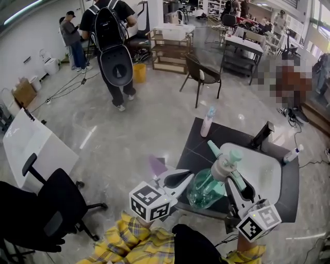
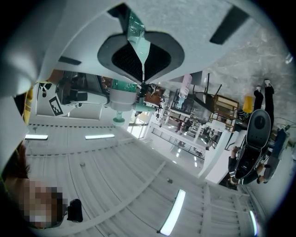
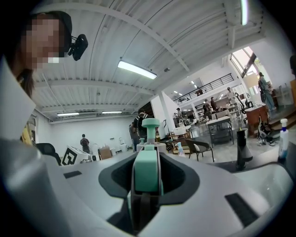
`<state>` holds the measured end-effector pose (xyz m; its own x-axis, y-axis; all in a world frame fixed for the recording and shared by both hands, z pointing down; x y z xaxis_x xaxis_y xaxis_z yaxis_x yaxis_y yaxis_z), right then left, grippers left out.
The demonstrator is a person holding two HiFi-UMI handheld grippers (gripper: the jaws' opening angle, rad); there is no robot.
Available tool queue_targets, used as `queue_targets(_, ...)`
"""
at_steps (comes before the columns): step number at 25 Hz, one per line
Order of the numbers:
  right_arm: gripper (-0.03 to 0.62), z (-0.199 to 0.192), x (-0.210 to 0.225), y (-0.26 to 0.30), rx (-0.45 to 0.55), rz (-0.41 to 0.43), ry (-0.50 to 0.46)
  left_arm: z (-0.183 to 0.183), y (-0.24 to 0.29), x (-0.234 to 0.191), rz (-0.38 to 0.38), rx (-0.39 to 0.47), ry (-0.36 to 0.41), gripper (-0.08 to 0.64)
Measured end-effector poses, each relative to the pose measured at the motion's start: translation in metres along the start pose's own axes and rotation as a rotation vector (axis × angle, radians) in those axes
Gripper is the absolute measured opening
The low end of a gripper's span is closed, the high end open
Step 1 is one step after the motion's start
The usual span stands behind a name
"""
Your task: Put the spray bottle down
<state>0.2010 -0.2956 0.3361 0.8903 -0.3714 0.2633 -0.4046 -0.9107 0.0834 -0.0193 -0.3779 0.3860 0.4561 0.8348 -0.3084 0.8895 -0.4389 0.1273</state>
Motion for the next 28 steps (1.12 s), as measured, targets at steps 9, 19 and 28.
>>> queue_targets(9, 0.114, 0.006, 0.029, 0.022, 0.005, 0.018, -0.025, 0.015, 0.029, -0.015, 0.019, 0.022, 0.016, 0.011)
queue_targets(19, 0.114, 0.017, 0.066, 0.043, 0.009, 0.043, -0.047, 0.024, 0.071, -0.025, 0.031, 0.032, 0.017, 0.010)
queue_targets(28, 0.114, 0.024, 0.093, 0.075, 0.023, 0.072, -0.107, 0.029, 0.096, -0.047, 0.070, 0.036, 0.008, 0.011)
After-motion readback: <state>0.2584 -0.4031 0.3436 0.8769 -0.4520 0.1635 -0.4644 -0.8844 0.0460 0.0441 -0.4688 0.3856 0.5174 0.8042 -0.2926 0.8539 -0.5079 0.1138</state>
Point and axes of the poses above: the fingertips, and each gripper's own axes: y forward along the fingers, x to its right, z out of its top, the point moved 9 cm from there along -y, backward along the fingers, and after that the axes turned 1 degree about z, right-handed, at the moved point
